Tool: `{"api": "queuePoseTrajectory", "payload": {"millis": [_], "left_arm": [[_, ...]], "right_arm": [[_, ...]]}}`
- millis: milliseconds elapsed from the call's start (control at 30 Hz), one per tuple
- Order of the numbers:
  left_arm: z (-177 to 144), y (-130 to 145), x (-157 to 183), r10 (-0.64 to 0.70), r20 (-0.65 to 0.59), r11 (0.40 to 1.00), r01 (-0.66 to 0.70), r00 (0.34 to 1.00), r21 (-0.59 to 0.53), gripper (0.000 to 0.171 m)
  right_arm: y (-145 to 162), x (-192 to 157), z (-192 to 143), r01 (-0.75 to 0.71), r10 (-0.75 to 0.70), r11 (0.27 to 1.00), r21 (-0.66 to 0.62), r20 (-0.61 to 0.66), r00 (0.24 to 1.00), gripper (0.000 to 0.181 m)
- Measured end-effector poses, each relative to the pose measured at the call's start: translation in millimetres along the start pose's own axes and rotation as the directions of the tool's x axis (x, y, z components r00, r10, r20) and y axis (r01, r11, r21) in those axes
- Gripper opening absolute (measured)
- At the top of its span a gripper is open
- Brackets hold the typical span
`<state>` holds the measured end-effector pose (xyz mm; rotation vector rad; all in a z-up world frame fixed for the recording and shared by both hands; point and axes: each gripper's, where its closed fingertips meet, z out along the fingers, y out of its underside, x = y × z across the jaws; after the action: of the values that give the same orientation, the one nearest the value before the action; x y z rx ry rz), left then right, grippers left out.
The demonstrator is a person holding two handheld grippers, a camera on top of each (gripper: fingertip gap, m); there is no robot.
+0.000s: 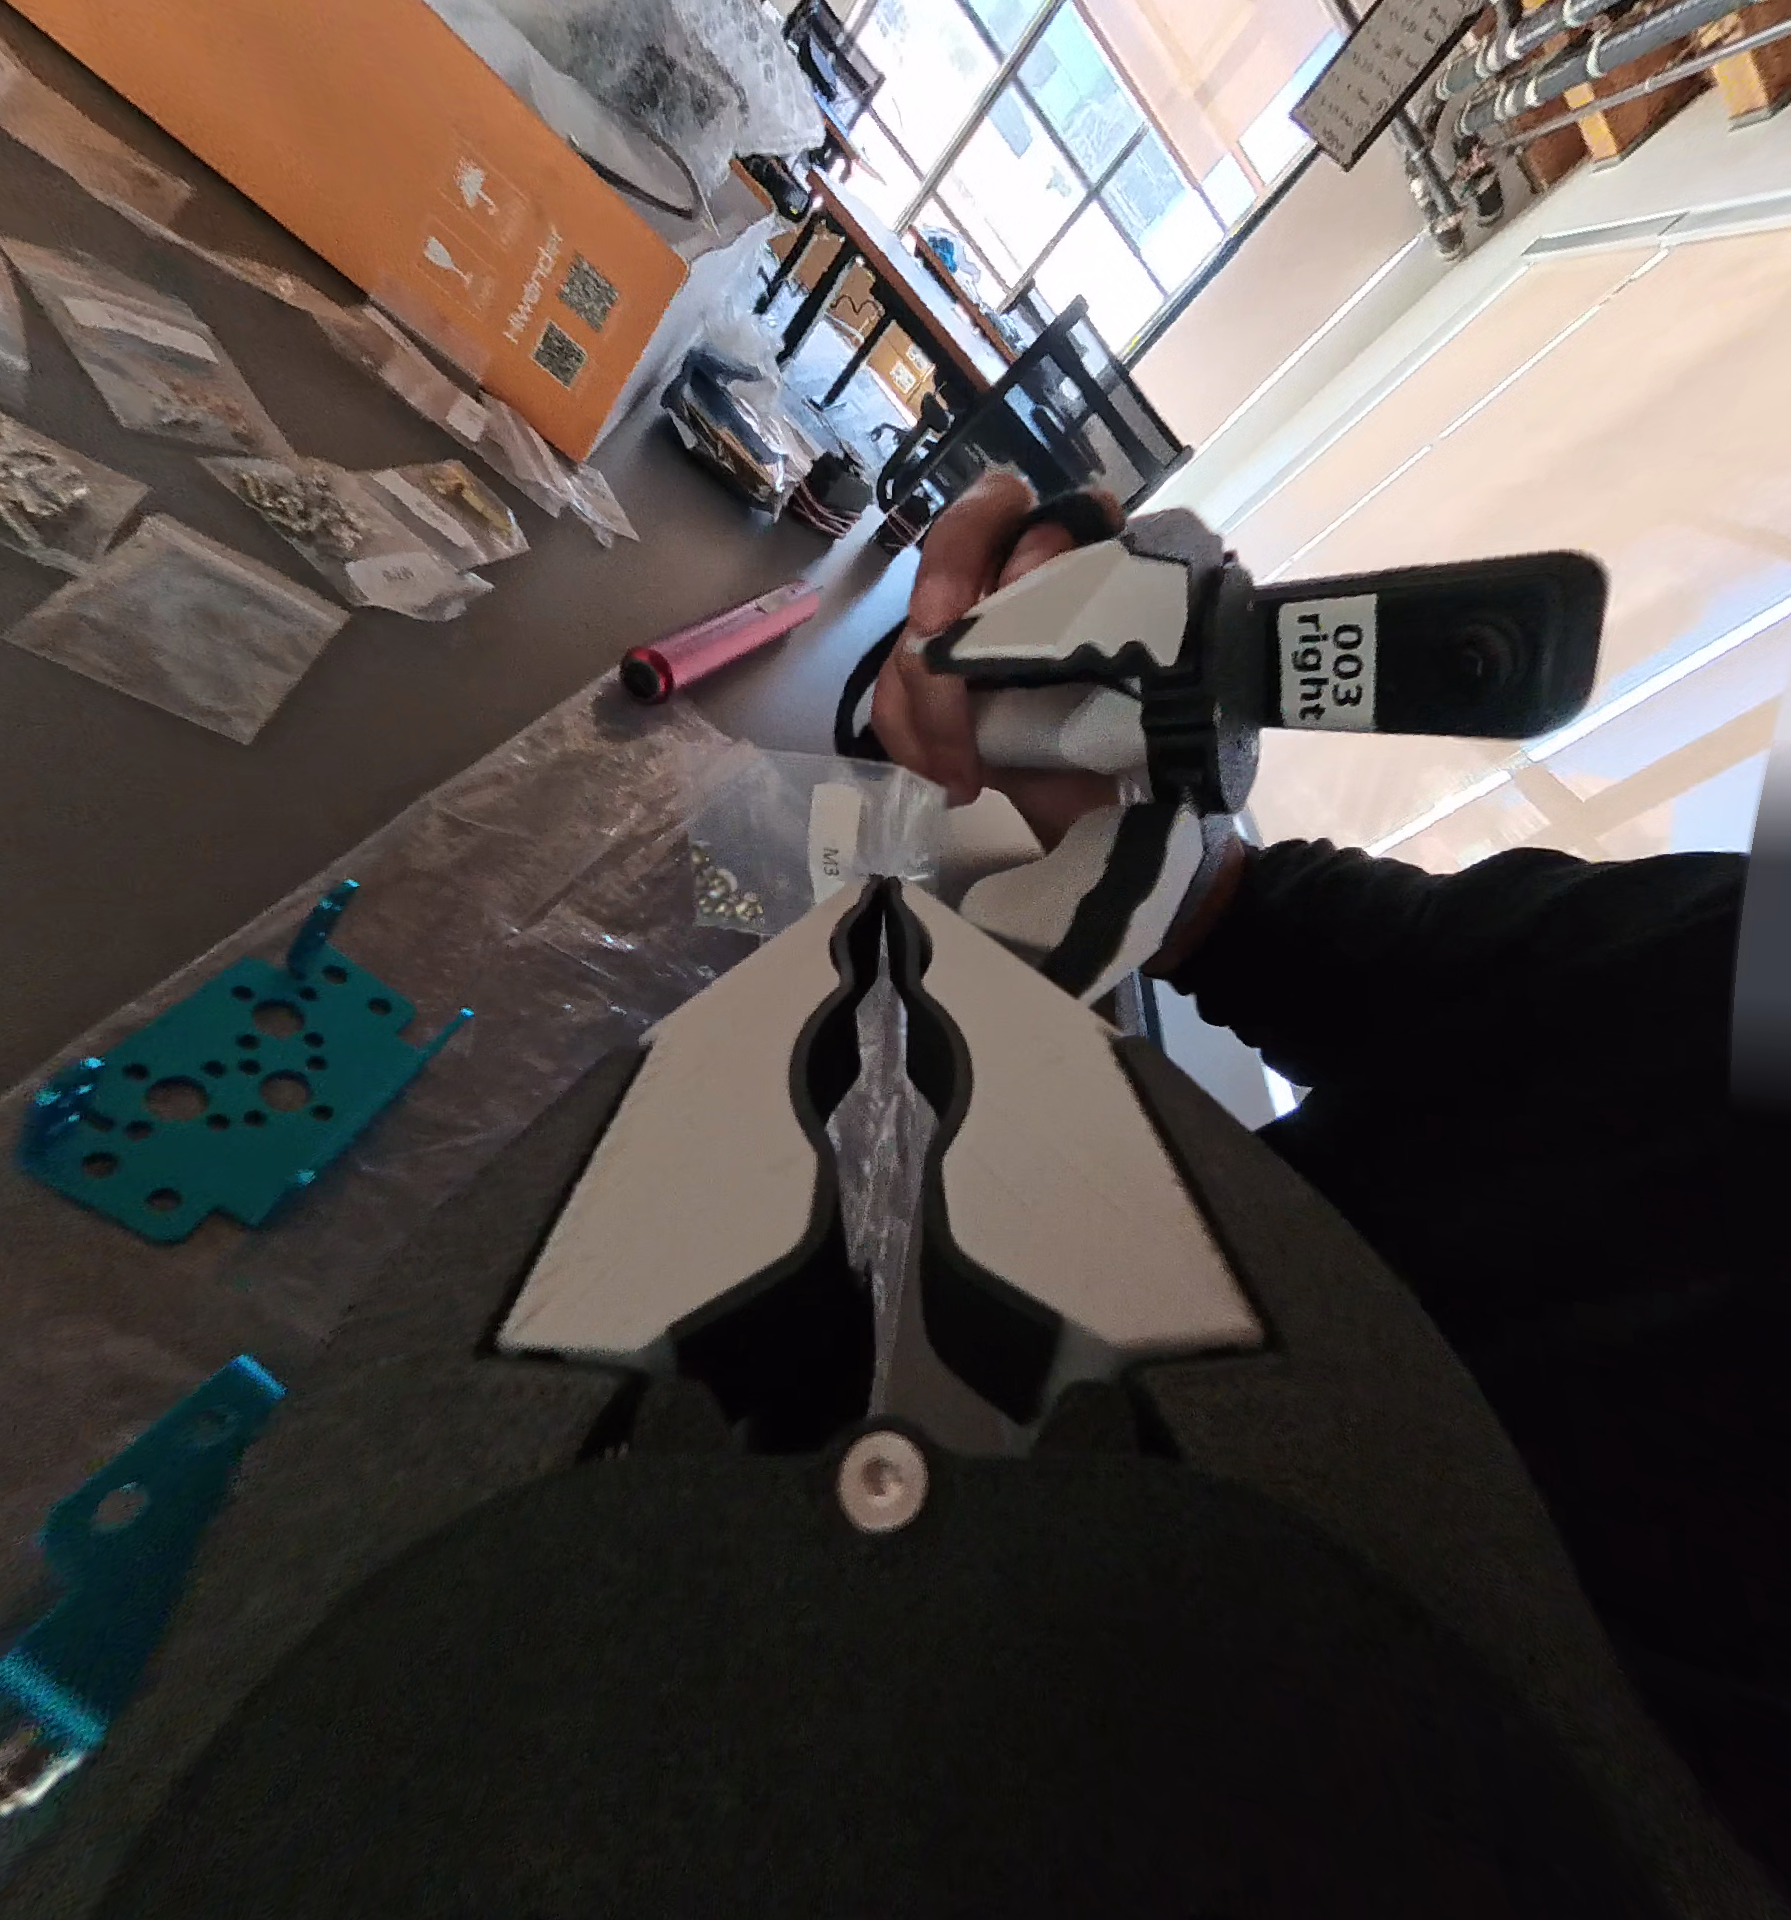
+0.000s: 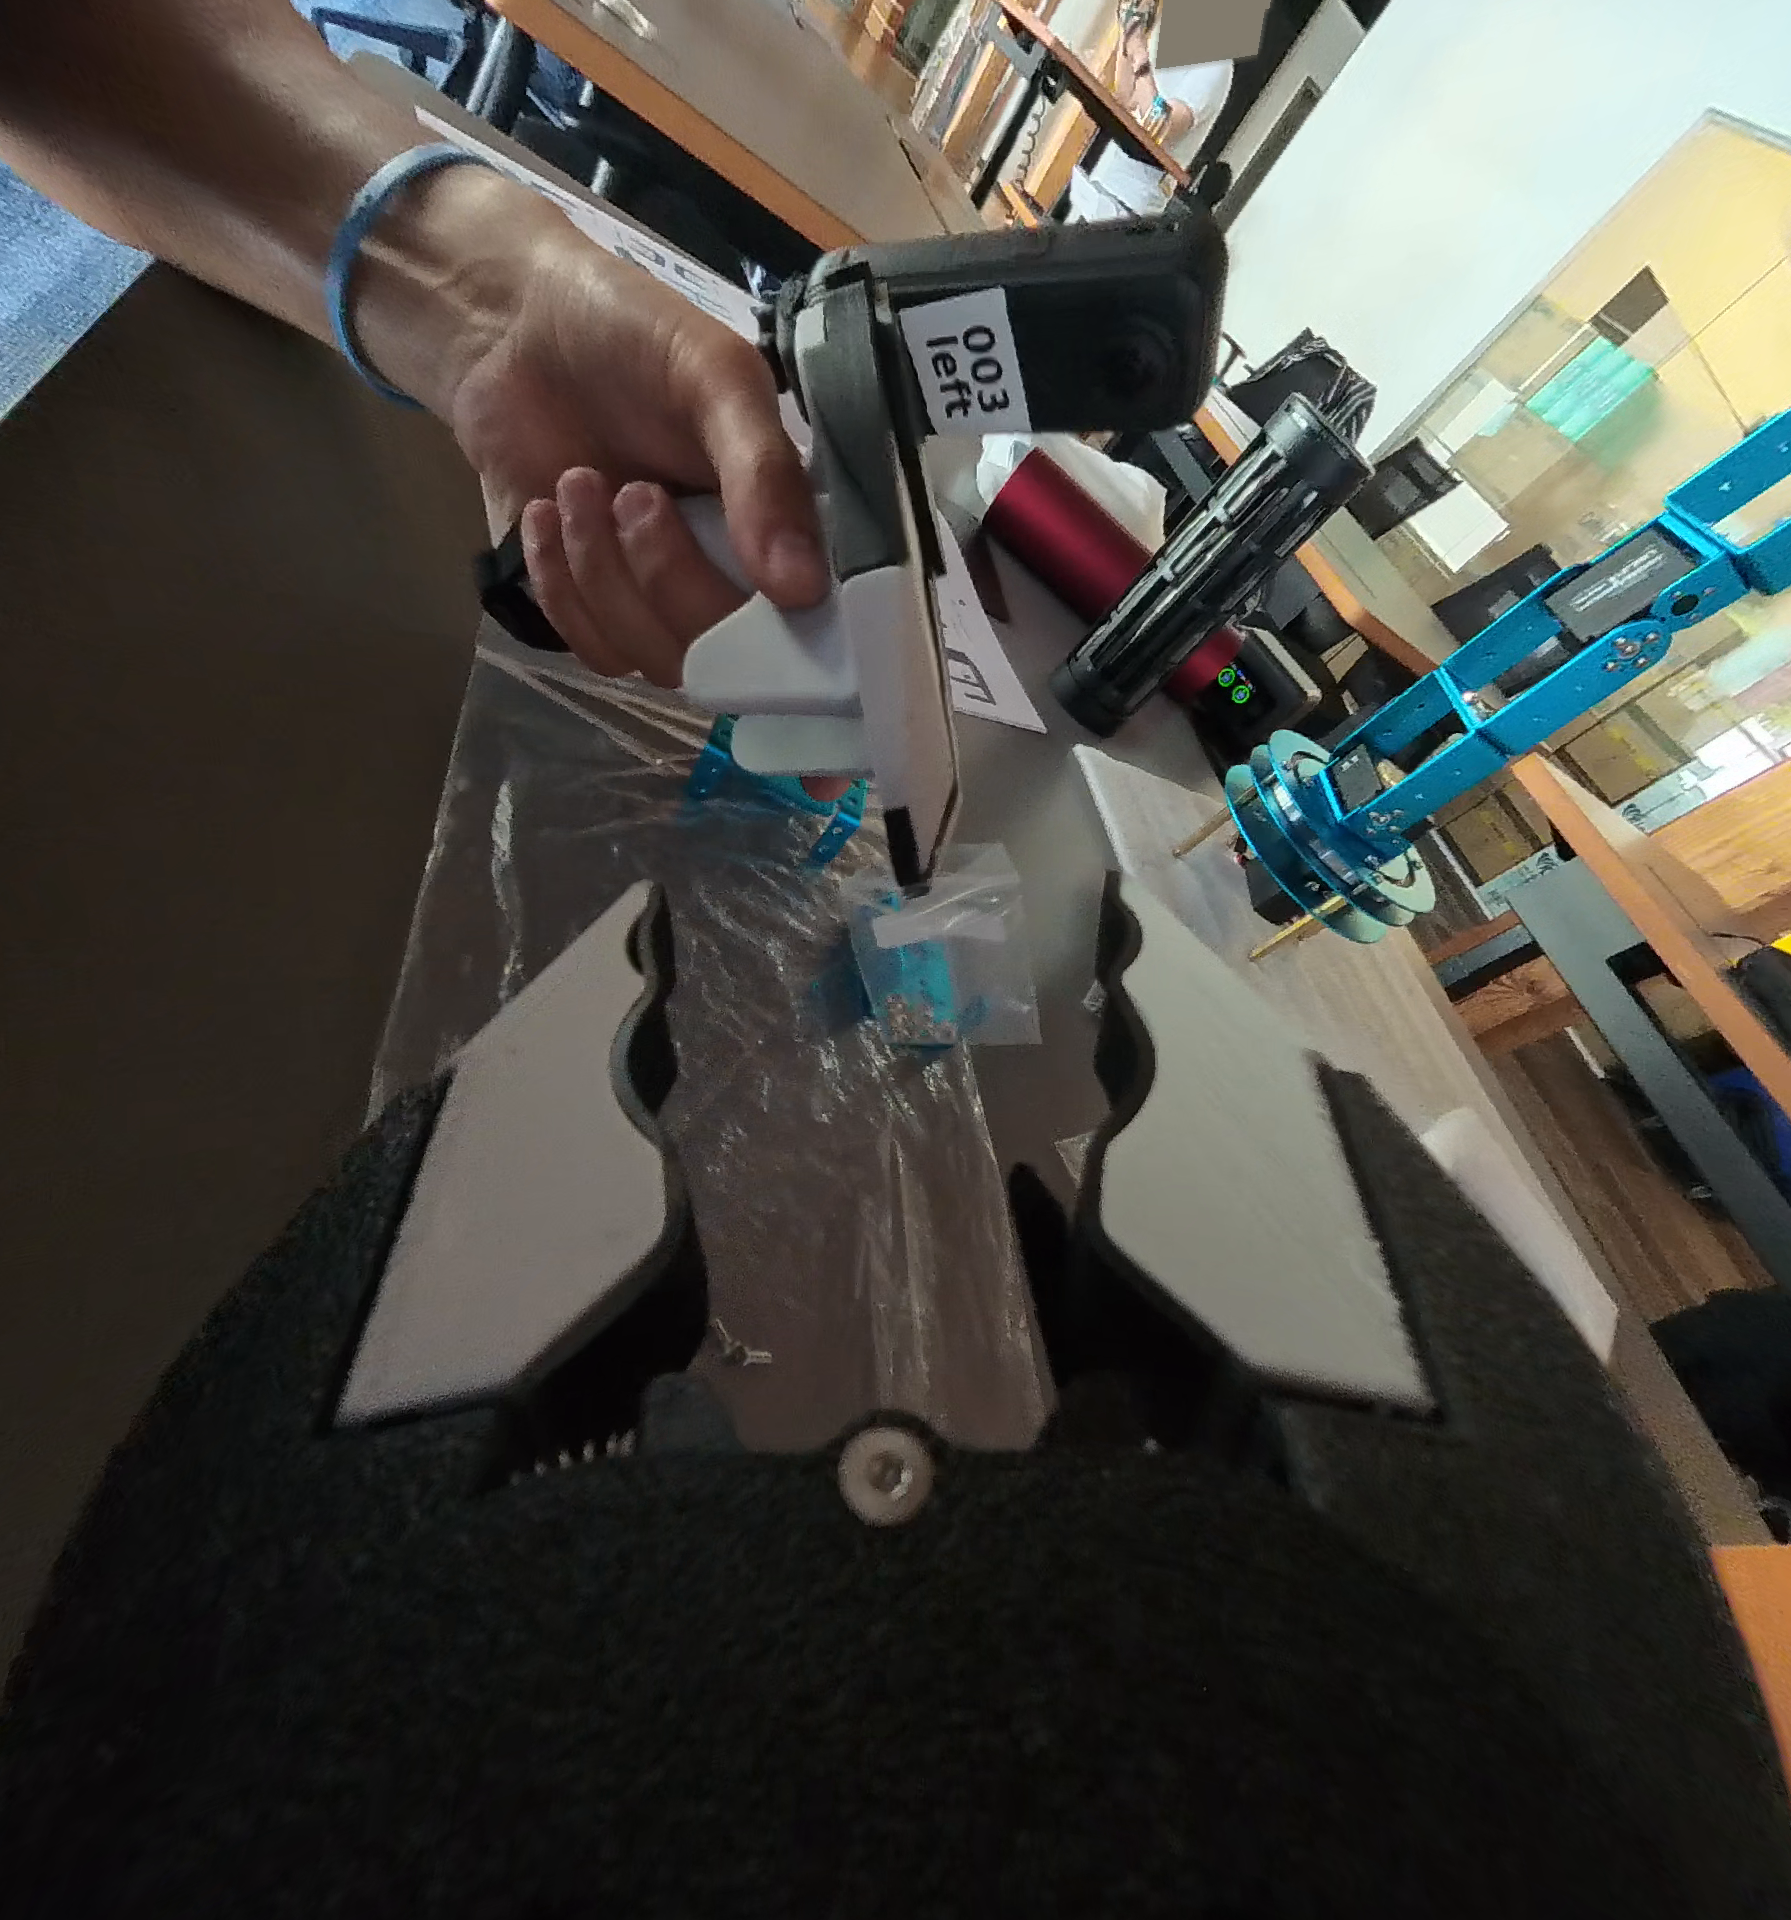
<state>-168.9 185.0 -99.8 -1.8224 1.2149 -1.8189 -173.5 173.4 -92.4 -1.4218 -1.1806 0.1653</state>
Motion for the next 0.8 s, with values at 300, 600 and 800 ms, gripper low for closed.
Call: {"api": "queuePoseTrajectory", "payload": {"millis": [300, 600, 800], "left_arm": [[7.4, 12.3, 24.8, -0.105, -0.186, 0.993, 0.094, 0.977, -0.066, 0.000], [7.0, 8.3, 9.3, 0.090, -0.024, 0.994, -0.092, 0.996, -0.065, 0.022], [7.8, 6.3, 8.3, 0.119, -0.003, 0.992, -0.119, 0.993, -0.049, 0.014]], "right_arm": [[7.3, -5.2, 8.1, 0.049, -0.049, 0.998, -0.027, -0.023, 0.999, 0.040], [15.9, 0.1, 8.3, 0.078, -0.082, 0.994, -0.081, -0.048, 0.995, 0.032], [15.6, -3.2, 10.2, 0.117, -0.122, 0.988, -0.098, -0.055, 0.991, 0.032]]}}
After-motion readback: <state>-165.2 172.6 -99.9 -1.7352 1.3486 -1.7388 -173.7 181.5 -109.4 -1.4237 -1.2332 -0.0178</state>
